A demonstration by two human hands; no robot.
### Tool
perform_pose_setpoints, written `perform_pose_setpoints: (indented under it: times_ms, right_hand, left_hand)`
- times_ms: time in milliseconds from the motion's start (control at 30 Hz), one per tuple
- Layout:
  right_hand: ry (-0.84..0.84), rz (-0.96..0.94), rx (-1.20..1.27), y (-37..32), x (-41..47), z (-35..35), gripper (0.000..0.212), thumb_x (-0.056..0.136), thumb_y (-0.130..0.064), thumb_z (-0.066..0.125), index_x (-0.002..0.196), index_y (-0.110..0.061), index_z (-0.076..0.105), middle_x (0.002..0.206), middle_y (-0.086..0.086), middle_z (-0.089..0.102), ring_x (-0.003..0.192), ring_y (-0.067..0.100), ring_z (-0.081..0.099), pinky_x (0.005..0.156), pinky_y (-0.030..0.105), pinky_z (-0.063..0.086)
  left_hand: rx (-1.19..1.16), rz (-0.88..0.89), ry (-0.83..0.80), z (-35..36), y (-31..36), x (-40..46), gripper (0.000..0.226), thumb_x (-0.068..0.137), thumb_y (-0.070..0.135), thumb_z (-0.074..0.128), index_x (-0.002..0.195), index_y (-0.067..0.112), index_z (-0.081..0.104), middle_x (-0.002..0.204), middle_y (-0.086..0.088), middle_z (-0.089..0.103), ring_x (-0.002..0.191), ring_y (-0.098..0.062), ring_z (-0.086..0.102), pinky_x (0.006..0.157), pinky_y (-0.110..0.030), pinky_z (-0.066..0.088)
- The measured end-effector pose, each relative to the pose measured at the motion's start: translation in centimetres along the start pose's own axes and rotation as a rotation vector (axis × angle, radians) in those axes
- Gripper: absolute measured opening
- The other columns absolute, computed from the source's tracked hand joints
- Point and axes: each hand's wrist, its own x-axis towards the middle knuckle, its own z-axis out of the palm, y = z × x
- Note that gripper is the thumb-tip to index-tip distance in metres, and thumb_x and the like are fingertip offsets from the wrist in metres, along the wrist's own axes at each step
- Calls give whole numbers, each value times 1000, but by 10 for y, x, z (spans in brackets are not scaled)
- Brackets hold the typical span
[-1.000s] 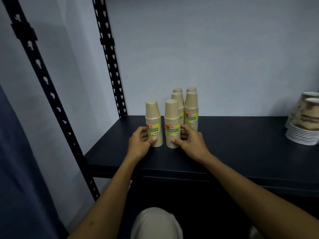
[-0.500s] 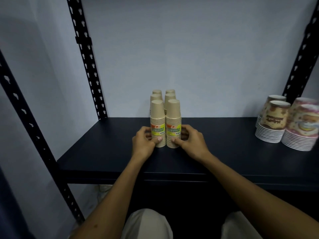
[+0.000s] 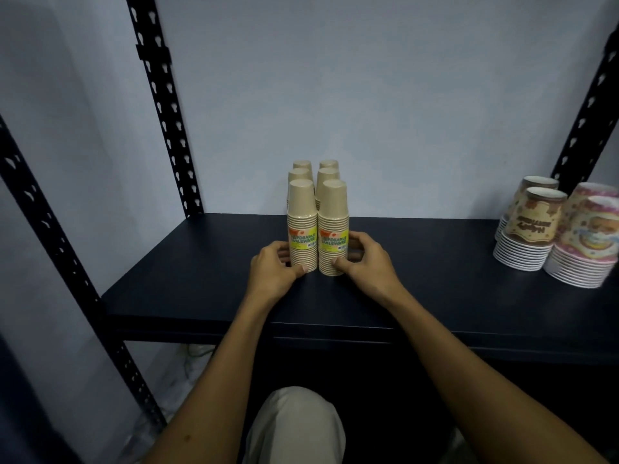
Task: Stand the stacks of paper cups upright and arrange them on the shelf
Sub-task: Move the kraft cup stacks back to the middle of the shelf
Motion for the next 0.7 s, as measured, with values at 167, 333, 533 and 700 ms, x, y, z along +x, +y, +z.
perform_pose_setpoints:
  times_ms: [167,333,533,700]
  right_hand:
    - [-45,5,-20,-1,-2,0,63,79,-11,74,136,-15,47,122,-3,63,105,8,61,89,22,50]
    - [-62,2,-77,-1,-1,2,61,80,-10,72,136,-15,46,125,-1,62,107,9,60,95,25,49]
    - [-38,11,-92,-1,-1,3,60,82,-11,73,135,-14,47,124,0,62,102,5,58,89,19,45]
    - [-39,-4,-154,-2,-1,3,55,83,-14,72,133,-13,50,125,2,63,101,6,58,88,19,44]
  left_hand:
    - [36,13,16,0,0,0,53,74,12,80,122,8,58,116,-6,67,103,-12,62,86,-19,46]
    - [56,10,38,0,-1,0,53,76,10,78,124,8,57,119,-7,66,107,-15,61,87,-20,45]
    - [107,0,44,-1,1,-2,50,79,13,75,126,9,58,122,-5,65,110,-17,60,86,-21,43]
    - [124,0,50,-1,3,-3,46,81,14,74,124,10,60,122,-6,65,109,-17,60,84,-21,43]
